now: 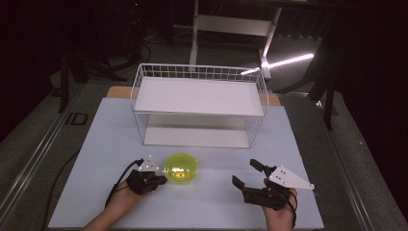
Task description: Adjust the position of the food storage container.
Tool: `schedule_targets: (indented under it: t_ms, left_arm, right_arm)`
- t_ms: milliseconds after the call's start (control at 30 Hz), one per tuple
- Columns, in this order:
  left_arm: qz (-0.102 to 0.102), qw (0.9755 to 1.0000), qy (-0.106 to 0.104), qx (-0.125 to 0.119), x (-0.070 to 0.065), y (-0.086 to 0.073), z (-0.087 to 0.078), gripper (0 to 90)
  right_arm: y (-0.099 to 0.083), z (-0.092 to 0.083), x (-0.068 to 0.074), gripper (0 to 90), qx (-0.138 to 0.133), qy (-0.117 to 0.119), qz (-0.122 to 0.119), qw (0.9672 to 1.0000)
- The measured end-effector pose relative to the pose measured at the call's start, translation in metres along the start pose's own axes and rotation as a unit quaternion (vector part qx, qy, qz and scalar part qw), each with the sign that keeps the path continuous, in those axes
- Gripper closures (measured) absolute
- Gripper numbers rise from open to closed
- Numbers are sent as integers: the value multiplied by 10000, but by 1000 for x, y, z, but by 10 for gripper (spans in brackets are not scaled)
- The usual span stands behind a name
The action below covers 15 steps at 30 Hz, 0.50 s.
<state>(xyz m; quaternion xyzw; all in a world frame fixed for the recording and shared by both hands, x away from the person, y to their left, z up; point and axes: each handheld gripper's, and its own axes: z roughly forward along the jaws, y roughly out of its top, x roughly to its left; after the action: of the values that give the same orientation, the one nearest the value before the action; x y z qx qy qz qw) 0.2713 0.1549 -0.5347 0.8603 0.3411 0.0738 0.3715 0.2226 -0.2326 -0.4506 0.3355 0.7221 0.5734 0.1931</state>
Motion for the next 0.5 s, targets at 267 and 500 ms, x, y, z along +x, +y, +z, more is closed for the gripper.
schedule_targets:
  t_ms: [267, 500]
  left_arm:
    - [-167, 9995, 254, -122, 11, 5, -8, 900]
    - [-212, 9997, 99, -71, 12, 16, 5, 900]
  right_arm:
    - [0, -1, -2, 148, -15, -16, 39, 10000]
    - [-1, 0, -2, 149, 45, -56, 46, 10000]
